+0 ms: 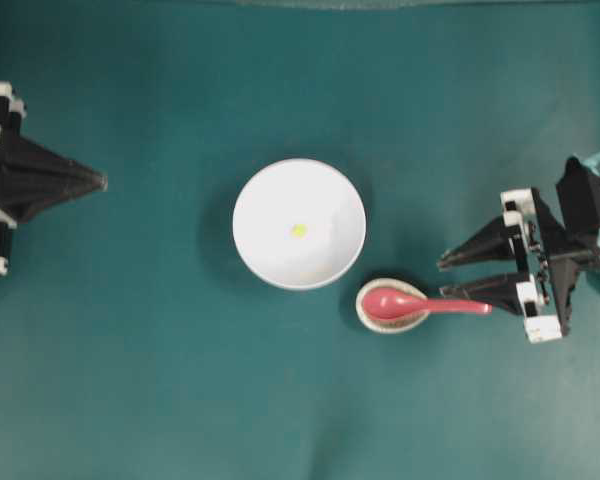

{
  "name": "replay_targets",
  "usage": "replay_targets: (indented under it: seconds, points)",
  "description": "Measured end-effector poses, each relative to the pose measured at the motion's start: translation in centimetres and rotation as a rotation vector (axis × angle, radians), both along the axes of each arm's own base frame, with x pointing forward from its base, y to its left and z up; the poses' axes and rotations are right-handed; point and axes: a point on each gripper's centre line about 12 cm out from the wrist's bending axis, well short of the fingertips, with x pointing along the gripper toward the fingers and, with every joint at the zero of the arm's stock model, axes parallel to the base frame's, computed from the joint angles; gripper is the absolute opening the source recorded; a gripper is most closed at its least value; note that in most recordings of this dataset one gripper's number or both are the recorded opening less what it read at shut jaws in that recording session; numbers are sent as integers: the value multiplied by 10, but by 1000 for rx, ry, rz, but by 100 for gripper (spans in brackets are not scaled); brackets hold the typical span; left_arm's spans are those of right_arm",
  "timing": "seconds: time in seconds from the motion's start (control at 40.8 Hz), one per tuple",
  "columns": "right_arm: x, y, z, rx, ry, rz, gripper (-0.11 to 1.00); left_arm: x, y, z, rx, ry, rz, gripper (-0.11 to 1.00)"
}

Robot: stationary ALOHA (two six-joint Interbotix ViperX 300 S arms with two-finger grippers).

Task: Scoop the yellow hexagonal prism block from the bowl with a spoon using the right arm.
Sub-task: 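Move the right gripper left toward the pink spoon handle, then close the right gripper on the pink spoon handle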

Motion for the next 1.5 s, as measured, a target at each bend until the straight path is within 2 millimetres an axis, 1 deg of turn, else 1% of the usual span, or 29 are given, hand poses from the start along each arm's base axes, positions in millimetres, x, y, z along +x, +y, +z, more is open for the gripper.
replay_targets:
  seconds: [0.123, 0.539, 0.784, 1.225, 1.495]
  points:
    - [-1, 4, -12, 7, 30, -8, 49, 0, 0, 0, 0, 0, 0, -1]
    - [-5, 25, -39, 10, 77, -6, 49, 0, 0, 0, 0, 2, 0, -1]
    - [-6, 29, -55, -23, 111, -3, 49, 0, 0, -1, 0, 3, 0, -1]
    - [-6, 29, -68, -77, 132, 0, 48, 0, 0, 0, 0, 2, 0, -1]
    - [-6, 27, -69, -110, 137, -5, 48, 0, 0, 0, 0, 0, 0, -1]
